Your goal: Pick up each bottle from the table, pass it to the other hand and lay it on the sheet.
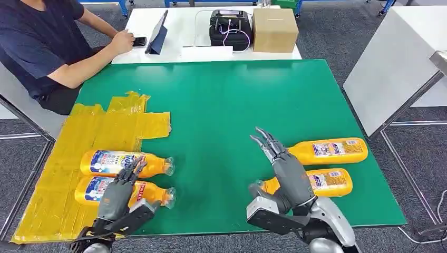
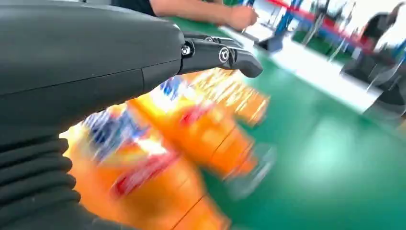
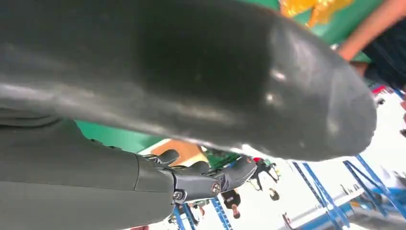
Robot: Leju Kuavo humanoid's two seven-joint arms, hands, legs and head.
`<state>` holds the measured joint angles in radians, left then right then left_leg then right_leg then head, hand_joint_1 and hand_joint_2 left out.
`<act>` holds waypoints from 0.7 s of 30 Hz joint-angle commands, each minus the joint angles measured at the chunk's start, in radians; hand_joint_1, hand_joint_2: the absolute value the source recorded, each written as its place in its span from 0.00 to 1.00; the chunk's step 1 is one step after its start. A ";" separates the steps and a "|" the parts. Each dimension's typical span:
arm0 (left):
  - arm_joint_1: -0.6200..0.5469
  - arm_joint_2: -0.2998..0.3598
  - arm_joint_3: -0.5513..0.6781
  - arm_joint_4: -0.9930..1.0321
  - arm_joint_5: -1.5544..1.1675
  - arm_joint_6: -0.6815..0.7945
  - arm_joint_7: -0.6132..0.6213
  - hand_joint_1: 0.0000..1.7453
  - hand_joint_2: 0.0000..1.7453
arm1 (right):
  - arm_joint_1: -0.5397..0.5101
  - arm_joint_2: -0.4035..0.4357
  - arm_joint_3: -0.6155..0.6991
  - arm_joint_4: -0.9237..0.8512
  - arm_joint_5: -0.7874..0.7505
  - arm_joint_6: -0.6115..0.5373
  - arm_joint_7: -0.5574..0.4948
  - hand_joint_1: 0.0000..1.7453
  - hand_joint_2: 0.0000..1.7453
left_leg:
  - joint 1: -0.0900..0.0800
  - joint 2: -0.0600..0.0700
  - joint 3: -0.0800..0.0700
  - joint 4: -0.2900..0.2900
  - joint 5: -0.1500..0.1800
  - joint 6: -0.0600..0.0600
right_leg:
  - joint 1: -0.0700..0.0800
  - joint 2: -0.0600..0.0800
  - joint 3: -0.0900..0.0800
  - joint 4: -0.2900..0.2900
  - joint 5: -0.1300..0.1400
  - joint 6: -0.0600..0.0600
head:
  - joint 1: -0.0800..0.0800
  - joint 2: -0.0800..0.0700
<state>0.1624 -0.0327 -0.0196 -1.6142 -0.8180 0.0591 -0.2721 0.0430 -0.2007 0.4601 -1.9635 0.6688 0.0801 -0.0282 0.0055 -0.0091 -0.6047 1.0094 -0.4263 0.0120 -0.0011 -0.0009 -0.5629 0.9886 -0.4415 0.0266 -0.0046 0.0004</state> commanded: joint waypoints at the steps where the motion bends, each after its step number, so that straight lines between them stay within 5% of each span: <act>1: 0.012 -0.141 0.181 -0.251 0.238 -0.071 -0.036 0.00 0.00 | 0.134 -0.041 -0.016 -0.048 0.048 -0.022 -0.010 0.00 0.00 | 0.001 0.000 0.001 0.001 -0.002 0.000 | 0.001 -0.001 0.003 0.000 -0.002 0.001 | 0.000 0.000; 9: 0.026 -0.174 0.262 -0.291 0.550 -0.166 -0.048 0.00 0.00 | 0.221 -0.131 0.027 -0.079 0.114 -0.096 0.041 0.00 0.00 | 0.000 0.002 0.001 0.000 -0.002 0.000 | 0.001 0.001 0.002 -0.001 -0.001 0.000 | 0.000 0.000; 10: 0.038 -0.173 0.272 -0.296 0.616 -0.196 -0.043 0.00 0.00 | 0.245 -0.167 0.041 -0.085 0.135 -0.109 0.074 0.00 1.00 | 0.000 0.001 0.001 0.000 -0.002 0.000 | 0.000 0.000 0.002 -0.001 -0.001 0.000 | 0.000 0.000; 14: 0.076 -0.167 0.273 -0.312 0.775 -0.304 -0.025 0.00 0.00 | 0.315 -0.330 0.038 -0.075 0.146 -0.193 0.180 0.00 1.00 | -0.001 0.000 0.003 0.000 -0.002 0.001 | 0.000 -0.001 0.004 -0.002 -0.002 0.001 | 0.000 0.000; 21: 0.070 -0.159 0.237 -0.315 0.788 -0.307 -0.009 0.00 0.00 | 0.288 -0.321 -0.020 -0.031 0.122 -0.173 0.184 0.00 1.00 | -0.001 0.002 0.002 0.000 -0.002 0.002 | -0.001 0.001 0.003 -0.002 0.000 0.001 | 0.000 0.000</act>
<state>0.2298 -0.1778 0.2152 -1.9322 -0.0358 -0.2464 -0.2956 0.3301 -0.4613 0.4753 -2.0481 0.8045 -0.1060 0.1526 0.0040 -0.0089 -0.6057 1.0094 -0.4278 0.0139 -0.0023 -0.0008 -0.5636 0.9881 -0.4418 0.0270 -0.0046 0.0004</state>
